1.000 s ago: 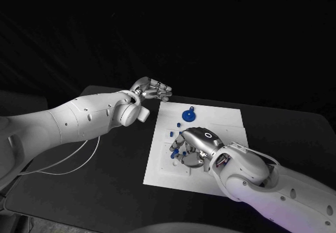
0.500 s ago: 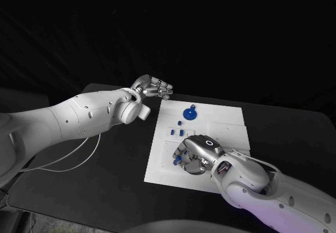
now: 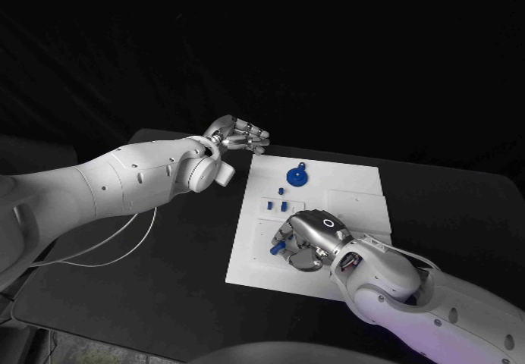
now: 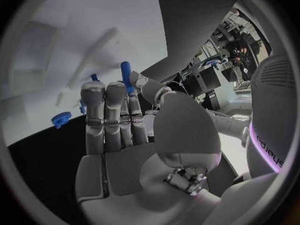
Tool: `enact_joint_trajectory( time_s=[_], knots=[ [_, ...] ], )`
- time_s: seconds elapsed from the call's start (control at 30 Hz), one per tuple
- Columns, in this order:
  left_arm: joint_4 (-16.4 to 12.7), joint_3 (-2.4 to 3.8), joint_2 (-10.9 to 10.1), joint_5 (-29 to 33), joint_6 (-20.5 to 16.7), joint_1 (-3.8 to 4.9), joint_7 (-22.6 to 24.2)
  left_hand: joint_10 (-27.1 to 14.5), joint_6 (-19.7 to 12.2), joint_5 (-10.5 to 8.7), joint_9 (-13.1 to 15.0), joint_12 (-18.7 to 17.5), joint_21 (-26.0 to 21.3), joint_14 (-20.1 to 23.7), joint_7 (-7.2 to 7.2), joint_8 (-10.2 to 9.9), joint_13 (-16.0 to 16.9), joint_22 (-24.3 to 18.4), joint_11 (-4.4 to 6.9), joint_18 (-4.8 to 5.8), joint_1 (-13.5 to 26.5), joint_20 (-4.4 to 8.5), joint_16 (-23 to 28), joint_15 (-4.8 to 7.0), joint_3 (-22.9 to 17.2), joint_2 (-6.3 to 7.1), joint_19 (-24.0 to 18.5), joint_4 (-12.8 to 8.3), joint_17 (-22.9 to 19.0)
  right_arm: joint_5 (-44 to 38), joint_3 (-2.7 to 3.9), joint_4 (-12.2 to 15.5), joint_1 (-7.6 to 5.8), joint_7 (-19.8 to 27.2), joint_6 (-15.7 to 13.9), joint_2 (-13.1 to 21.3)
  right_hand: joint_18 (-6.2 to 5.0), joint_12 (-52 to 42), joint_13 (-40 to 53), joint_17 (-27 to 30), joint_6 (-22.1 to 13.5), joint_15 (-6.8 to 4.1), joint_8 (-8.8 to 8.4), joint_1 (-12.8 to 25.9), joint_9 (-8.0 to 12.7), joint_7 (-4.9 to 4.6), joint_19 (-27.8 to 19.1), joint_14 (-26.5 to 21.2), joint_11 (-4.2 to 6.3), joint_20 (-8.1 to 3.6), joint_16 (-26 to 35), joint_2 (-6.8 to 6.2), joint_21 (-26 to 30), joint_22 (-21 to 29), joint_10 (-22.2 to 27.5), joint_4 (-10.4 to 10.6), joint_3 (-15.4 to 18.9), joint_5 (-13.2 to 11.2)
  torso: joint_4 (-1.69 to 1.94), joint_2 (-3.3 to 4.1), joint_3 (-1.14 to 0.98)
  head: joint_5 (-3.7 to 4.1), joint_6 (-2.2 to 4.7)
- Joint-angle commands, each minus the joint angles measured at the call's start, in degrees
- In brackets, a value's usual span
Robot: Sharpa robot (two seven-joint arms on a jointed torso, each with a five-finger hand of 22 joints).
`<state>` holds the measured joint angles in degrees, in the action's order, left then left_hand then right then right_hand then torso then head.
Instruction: Assemble the parts on the task board
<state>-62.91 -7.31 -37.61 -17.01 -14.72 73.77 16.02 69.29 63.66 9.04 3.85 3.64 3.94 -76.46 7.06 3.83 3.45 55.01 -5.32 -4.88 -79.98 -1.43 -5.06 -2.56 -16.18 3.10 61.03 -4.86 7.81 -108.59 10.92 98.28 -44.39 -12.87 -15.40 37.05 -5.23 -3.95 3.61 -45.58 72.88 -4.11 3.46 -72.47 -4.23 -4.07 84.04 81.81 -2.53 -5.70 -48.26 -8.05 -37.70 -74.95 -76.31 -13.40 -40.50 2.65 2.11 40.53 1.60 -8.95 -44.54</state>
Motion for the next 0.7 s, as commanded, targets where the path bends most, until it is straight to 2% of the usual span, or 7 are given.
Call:
enact_joint_trajectory(
  time_s=[0.03,0.27,0.7],
  knots=[
    [-0.14,0.05,0.02,0.35,0.75,-0.03,0.33,-0.47,-0.31,0.05,-0.02,-0.2,-0.04,-0.07,0.07,-0.22,-0.07,-0.05,-0.03,0.87,0.44,-0.05,-0.22,-0.09,-0.05,-0.16,0.35,0.31,0.08,-2.13,-0.16,-0.03,0.25,-0.77,-0.6,-0.09,-0.78,-0.24,1.28,-0.09,0.51,-0.43,0.24,-0.01,-0.09,0.05,2.86,0.12,2.37,-0.2,0.3,0.52,-0.21,-0.25,-5.94,-0.21,-0.12,0.22,0.03,0.01,0.02,-0.02,-0.07],
    [-0.14,0.05,-0.01,0.34,0.81,-0.04,0.31,-0.47,-0.31,0.05,-0.02,-0.2,-0.04,-0.07,0.07,-0.22,-0.07,-0.05,-0.03,0.87,0.44,-0.05,-0.22,-0.09,-0.05,-0.16,0.35,0.31,0.08,-2.51,-0.15,-0.1,0.28,-1.09,-0.72,-0.11,-0.77,-0.2,1.24,-0.16,0.57,-0.45,0.22,0.0,-0.08,0.07,2.86,0.16,2.38,-0.23,0.3,0.45,-0.3,-0.33,-6.0,-0.22,-0.24,0.21,0.03,-0.02,0.1,0.01,-0.13],
    [-0.11,0.05,-0.11,0.32,0.89,-0.04,0.23,-0.47,-0.31,0.05,-0.02,-0.2,-0.04,-0.07,0.07,-0.22,-0.07,-0.05,-0.03,0.87,0.44,-0.05,-0.22,-0.09,-0.05,-0.16,0.35,0.31,0.08,-2.47,-0.15,0.33,0.29,-0.98,0.69,0.14,-0.75,-0.18,1.21,-0.27,0.65,-0.45,0.22,0.07,-0.08,0.08,2.83,0.13,2.41,-0.23,0.38,0.39,-0.32,-0.43,-6.09,-0.19,-0.2,0.22,0.02,-0.02,0.07,-0.04,-0.4]
  ],
)
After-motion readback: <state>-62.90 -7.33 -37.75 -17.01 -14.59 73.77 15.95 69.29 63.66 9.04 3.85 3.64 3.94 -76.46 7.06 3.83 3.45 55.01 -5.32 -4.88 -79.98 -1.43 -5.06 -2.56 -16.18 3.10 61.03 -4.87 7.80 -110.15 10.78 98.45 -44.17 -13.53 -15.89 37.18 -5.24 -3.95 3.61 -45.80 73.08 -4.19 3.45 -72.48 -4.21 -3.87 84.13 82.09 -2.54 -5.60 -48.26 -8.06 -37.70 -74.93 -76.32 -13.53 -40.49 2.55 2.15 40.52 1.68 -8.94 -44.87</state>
